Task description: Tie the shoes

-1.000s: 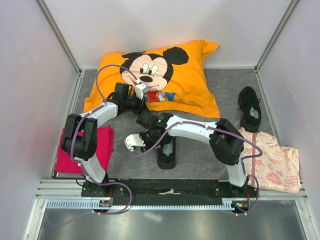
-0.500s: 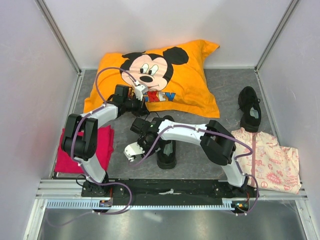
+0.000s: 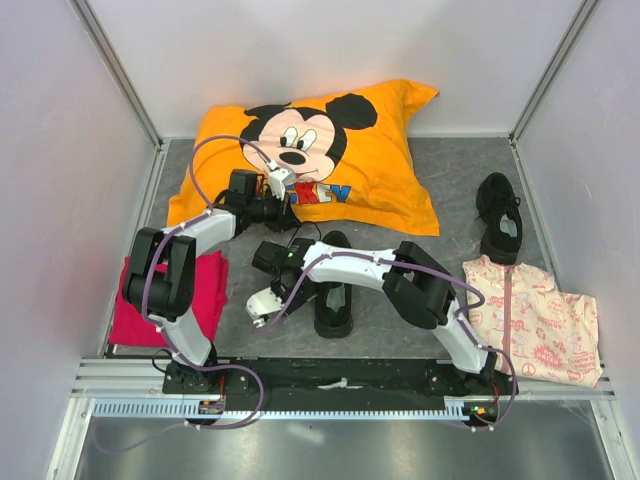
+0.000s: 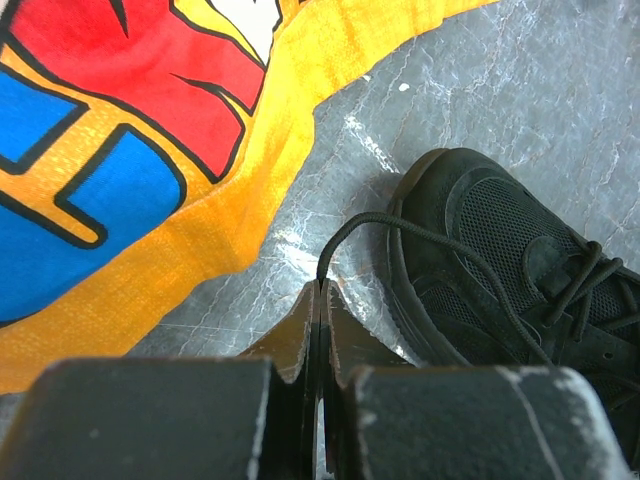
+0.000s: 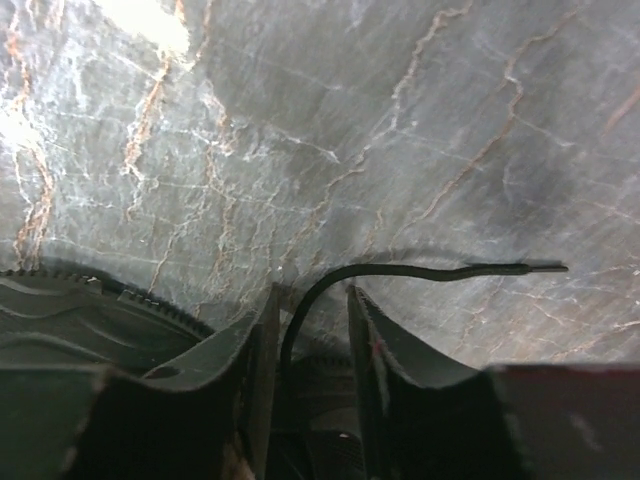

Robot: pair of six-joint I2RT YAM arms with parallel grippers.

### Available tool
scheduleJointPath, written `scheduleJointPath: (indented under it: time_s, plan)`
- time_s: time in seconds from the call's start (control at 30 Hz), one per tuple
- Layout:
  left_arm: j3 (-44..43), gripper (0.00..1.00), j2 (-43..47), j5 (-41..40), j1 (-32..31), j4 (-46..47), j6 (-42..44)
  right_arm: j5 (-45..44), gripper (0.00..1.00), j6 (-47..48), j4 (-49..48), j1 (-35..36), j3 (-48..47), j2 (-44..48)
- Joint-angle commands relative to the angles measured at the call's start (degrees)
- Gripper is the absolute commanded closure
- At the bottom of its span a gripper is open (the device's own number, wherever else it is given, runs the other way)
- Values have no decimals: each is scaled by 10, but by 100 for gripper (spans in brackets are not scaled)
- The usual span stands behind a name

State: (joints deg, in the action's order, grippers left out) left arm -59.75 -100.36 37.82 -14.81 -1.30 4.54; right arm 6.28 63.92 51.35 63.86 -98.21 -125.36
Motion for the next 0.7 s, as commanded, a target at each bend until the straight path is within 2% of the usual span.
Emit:
scheduleJointPath:
  time_s: [0.0, 0.03, 0.07, 0.17, 0.37, 0.67]
  plan:
    - [9, 99, 12, 20, 1, 35, -19, -41, 62, 15, 29, 5, -26, -35]
    - [10, 99, 13, 22, 1, 35, -19, -44, 65, 16, 30, 6, -29, -39]
    - [11, 98, 13, 24, 1, 37, -20, -42, 76, 14, 31, 7, -37, -42]
    - [14, 99, 15, 29, 1, 39, -18, -20, 100, 2, 36, 10, -70, -46]
    - [-5, 98, 16, 37, 1, 24, -7, 21, 100, -54, 58, 10, -133, -21]
    - [-19, 98, 74, 41, 7, -68, 36, 44, 100, -120, 70, -19, -70, 120]
